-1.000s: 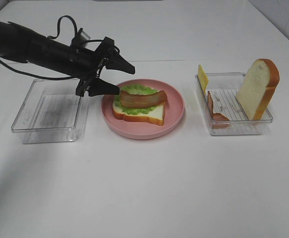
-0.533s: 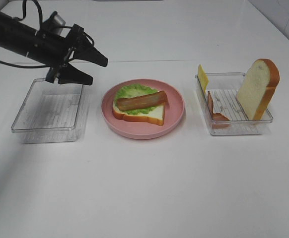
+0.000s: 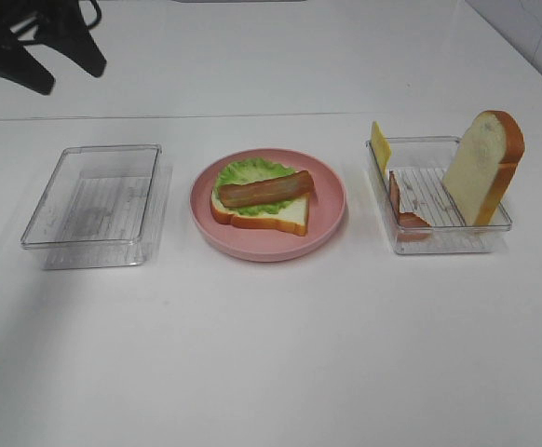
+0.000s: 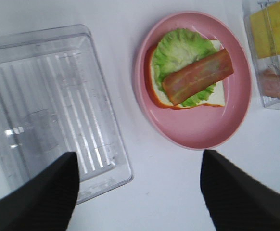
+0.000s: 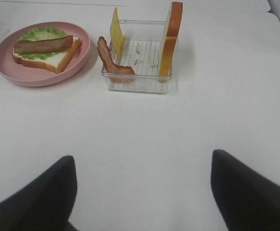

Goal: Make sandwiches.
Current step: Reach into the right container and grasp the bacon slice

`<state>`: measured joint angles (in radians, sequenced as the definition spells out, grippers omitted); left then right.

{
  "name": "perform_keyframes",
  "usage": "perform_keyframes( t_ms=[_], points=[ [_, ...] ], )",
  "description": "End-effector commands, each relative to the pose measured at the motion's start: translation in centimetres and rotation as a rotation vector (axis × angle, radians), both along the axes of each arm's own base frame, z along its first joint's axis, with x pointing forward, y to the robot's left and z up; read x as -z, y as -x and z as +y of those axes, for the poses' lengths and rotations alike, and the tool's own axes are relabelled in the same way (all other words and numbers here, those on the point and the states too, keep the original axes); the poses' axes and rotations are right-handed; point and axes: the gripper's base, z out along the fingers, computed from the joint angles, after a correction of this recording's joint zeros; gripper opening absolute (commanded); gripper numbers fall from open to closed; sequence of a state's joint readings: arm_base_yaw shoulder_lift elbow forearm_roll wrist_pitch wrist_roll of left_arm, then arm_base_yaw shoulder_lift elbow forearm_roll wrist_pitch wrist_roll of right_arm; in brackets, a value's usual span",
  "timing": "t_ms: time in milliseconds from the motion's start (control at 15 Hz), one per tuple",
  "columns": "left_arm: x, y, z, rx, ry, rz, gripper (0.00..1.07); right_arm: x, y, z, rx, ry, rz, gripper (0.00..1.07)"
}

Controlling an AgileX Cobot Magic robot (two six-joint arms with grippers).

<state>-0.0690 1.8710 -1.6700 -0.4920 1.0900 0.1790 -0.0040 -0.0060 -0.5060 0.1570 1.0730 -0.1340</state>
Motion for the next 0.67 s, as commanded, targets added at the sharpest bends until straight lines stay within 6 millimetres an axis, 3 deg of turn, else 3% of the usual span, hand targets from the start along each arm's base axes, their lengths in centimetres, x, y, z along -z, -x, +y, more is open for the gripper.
perform_keyframes(
  t_ms=[67,333,400,667],
  points=[
    [-4.6,3.2,1.3,-0.054,-0.1,-0.037,0.67,0.0,0.1,0.0,0.005,0.005,-0.021,0.74],
    [-10.0,9.4,3.2,-0.123,-0.257,-0.084,0.59,0.0,0.1,0.0,0.005,0.005,-0.021,0.74],
    [-11.5,12.6,3.9,-0.145,-0.294,-0.141,0.58,0.0,0.1,0.0,0.005,0.005,-0.021,0.74],
    [-11.8,20.3,4.7,-0.162,-0.323,-0.198,0.58,0.0,0.1,0.0,0.005,0.005,-0.021,0.74]
  ],
)
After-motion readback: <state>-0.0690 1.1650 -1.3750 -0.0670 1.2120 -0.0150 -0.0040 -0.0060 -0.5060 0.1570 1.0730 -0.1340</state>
